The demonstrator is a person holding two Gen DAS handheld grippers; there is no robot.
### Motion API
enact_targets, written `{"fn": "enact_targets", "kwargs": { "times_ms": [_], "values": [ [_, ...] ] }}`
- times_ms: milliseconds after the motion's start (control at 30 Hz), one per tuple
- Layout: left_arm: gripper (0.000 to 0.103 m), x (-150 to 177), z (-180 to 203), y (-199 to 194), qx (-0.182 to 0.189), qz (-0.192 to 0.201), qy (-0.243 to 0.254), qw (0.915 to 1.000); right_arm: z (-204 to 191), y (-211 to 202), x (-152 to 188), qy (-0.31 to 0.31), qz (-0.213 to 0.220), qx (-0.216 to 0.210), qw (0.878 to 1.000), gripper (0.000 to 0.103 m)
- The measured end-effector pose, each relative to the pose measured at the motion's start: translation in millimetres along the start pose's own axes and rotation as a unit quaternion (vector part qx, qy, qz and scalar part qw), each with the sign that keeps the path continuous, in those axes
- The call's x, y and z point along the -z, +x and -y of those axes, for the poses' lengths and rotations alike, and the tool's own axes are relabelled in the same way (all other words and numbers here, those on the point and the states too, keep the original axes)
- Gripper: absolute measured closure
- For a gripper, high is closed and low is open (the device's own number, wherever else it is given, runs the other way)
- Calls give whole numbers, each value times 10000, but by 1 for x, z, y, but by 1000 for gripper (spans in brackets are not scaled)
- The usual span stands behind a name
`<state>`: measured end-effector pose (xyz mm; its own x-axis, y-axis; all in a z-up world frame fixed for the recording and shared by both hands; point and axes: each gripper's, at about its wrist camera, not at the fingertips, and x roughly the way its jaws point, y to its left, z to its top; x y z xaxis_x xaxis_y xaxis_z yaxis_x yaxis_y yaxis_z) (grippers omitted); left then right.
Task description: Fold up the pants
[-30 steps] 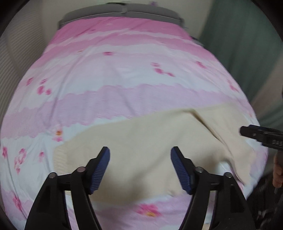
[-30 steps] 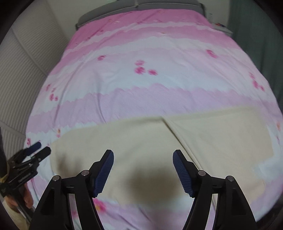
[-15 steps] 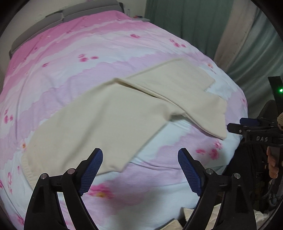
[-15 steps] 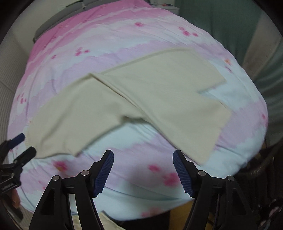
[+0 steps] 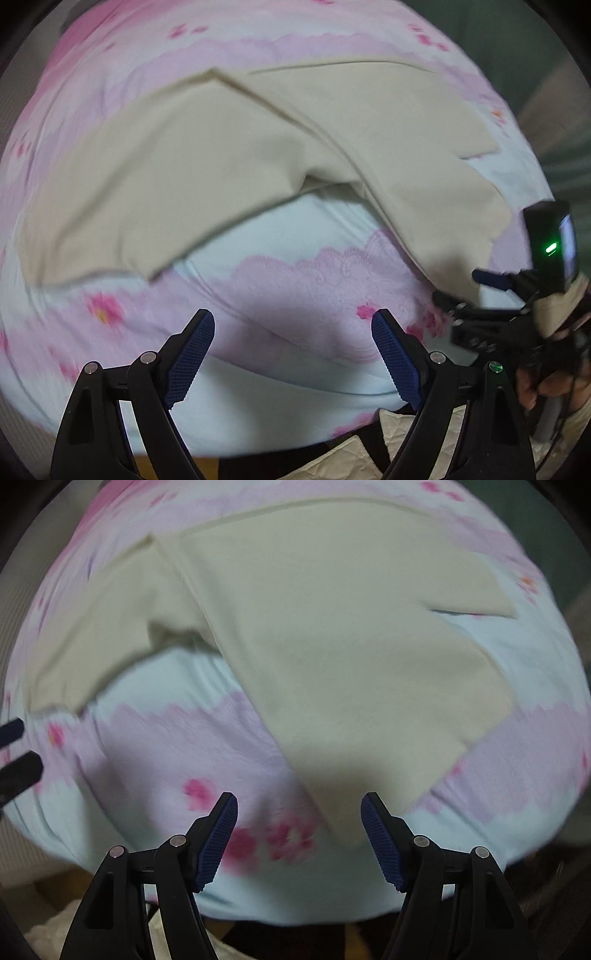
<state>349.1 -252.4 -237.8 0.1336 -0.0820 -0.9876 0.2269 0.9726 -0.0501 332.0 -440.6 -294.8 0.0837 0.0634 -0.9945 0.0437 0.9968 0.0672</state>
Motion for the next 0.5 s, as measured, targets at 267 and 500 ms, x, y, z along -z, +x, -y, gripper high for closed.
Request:
{"fn": "enact_targets", "kwargs": {
  "times_ms": [267,500],
  "values": [
    [16,19,13,-4,-291,-209,-643,9973,6,69,-8,-1354,-674,240,9882,45],
    [16,-9,-3,-8,-190,-55,-1084,9939,30,30,-36,-1491,-214,170,9884,95]
  ]
}}
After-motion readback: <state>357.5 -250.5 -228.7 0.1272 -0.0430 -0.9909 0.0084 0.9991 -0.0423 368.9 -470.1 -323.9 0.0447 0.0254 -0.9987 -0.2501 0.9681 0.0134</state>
